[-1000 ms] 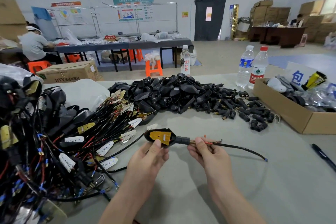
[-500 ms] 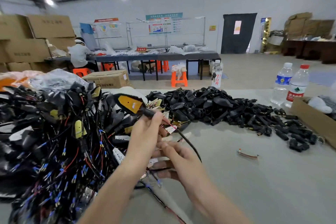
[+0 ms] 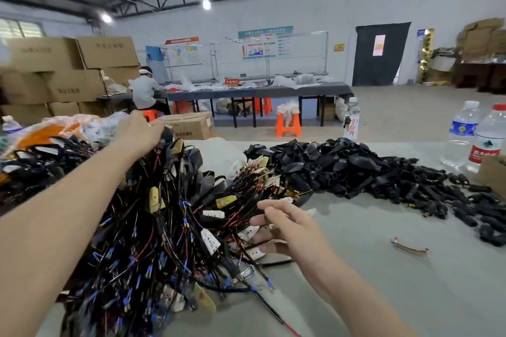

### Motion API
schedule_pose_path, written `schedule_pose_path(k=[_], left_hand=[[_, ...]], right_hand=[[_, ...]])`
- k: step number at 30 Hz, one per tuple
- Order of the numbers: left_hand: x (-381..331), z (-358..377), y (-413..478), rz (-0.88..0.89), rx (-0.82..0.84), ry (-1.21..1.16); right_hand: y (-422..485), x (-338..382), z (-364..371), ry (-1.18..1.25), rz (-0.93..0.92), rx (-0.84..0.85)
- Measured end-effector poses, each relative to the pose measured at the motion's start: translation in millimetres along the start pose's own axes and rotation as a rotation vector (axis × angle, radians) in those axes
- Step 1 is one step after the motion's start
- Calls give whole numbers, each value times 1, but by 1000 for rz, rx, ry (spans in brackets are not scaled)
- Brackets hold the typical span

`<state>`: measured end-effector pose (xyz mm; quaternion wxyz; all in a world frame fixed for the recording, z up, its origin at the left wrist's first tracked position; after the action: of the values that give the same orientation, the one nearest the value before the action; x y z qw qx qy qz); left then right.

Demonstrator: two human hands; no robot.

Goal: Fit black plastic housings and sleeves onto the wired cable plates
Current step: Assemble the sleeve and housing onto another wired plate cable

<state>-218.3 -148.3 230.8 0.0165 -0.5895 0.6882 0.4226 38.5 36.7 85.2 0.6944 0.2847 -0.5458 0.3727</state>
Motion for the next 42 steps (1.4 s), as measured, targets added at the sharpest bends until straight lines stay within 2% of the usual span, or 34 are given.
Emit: schedule_pose_path(k=[5,8,12,15,20,28,30,33,36,38,42], left_hand=[[-13,43,-63,310,46,-49],[-24,75,-110,447,175,-35],[-28,122,-152,616,298,203],[-28,149,-169,657,331,300],[-29,171,-176,647,311,347],[-40,181,-172,552,344,267],[-43,179,-169,465,354,129],[-50,173,-159,176,357,-201],[-64,162,-140,-58,343,-400],[-79,149,-129,-103,348,-464],[-106,128,-115,9,362,-496]], right_hand=[[14,-9,-33,19,58,-136],[17,-15,-50,4,70,-208],[16,-25,-69,-12,98,-268],[16,-30,-84,2,119,-310],[18,-38,-104,-15,144,-365],[25,-46,-116,12,172,-395],[24,-46,-118,18,178,-402],[21,-44,-122,21,174,-402],[18,-42,-127,34,165,-403],[16,-41,-129,35,161,-400],[15,-40,-134,20,146,-395]])
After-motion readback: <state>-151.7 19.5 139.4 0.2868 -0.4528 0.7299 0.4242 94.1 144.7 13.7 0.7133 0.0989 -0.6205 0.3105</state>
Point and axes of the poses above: each hand's wrist, its own y-axis towards the middle knuckle, its own z-axis out of the palm, x = y × z, the point moved 4 cm from there along y, towards the middle knuckle, and after that the axes turned 14 degrees about -x, right-handed, at the moved point
